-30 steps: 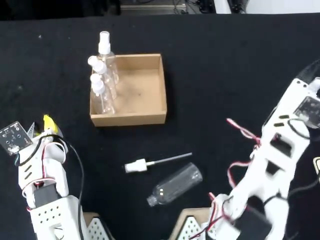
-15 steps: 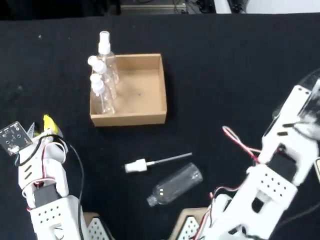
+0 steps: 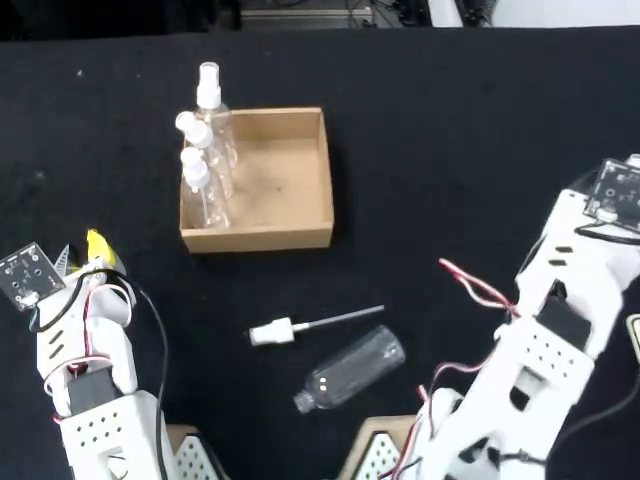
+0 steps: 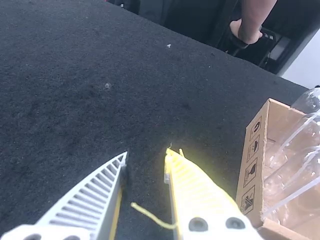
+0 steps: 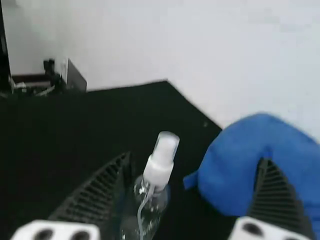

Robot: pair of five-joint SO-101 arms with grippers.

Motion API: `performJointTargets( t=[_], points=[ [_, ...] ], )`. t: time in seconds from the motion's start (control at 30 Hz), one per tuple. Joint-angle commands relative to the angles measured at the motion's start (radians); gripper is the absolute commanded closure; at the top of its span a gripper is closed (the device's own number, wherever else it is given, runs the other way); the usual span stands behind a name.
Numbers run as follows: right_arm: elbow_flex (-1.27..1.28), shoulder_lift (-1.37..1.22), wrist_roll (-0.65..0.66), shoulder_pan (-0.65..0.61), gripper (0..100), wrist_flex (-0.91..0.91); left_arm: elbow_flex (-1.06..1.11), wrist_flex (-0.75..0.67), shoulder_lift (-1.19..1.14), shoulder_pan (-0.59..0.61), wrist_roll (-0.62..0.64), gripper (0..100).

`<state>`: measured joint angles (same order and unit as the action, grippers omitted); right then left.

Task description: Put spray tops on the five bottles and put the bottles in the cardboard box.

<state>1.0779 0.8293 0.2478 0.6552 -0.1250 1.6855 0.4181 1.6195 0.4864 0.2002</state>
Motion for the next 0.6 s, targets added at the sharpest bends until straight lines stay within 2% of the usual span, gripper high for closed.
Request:
performJointTargets(
  t=[0.0,0.2,0.57],
  points=[
    [0.054,-0.085,0.009,0.017,67.3,0.155,0.024,-0.003,0.015,-0.005,-0.003,90],
    [0.093,-0.219,-0.072,0.025,67.3,0.318,0.024,-0.003,0.015,-0.005,-0.003,90],
    [0.090,-0.478,-0.074,0.035,67.3,0.566,0.024,-0.003,0.015,-0.005,-0.003,90]
  ],
)
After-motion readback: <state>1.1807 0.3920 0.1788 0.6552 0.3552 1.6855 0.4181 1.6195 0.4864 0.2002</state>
